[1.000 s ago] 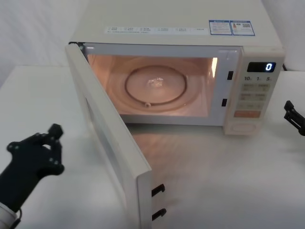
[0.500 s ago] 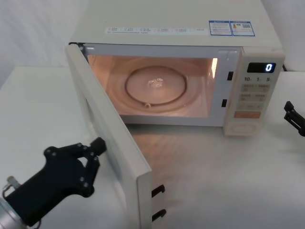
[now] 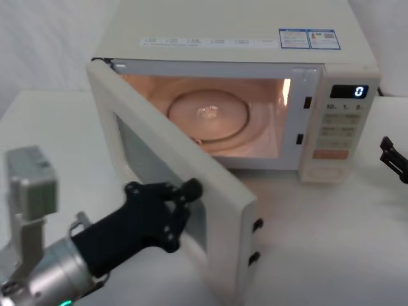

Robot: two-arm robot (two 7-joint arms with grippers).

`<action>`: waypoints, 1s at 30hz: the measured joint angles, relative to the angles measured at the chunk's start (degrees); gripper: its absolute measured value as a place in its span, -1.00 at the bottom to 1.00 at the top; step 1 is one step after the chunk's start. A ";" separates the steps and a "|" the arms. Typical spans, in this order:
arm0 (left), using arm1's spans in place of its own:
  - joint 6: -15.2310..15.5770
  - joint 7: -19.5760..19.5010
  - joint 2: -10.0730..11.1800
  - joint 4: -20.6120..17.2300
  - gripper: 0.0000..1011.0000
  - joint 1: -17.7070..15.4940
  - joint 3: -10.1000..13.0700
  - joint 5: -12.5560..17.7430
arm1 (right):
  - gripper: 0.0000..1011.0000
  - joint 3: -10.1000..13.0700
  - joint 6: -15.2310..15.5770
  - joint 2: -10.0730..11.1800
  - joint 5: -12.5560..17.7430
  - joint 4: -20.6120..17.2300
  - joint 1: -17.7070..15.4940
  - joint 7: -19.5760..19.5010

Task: Press the button to open the microwave door with one hand; close the microwave door with the other hand.

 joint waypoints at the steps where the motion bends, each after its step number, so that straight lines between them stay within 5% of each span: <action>1: 0.19 -0.31 -0.10 1.00 -1.00 -1.71 1.38 0.03 | 0.98 0.00 0.00 0.00 0.00 0.00 0.00 0.00; 10: 0.20 -1.67 -2.47 6.85 -1.00 -10.36 8.54 0.09 | 0.98 0.00 0.00 0.00 0.00 0.00 0.00 0.00; 19: -0.26 -2.52 -7.13 14.01 -1.00 -21.21 16.57 1.48 | 0.98 0.00 -0.01 0.00 0.00 0.00 0.00 0.00; 30: -0.90 1.09 -12.71 21.48 -1.00 -28.55 22.20 3.71 | 0.98 0.00 0.00 0.00 0.00 0.00 0.00 0.00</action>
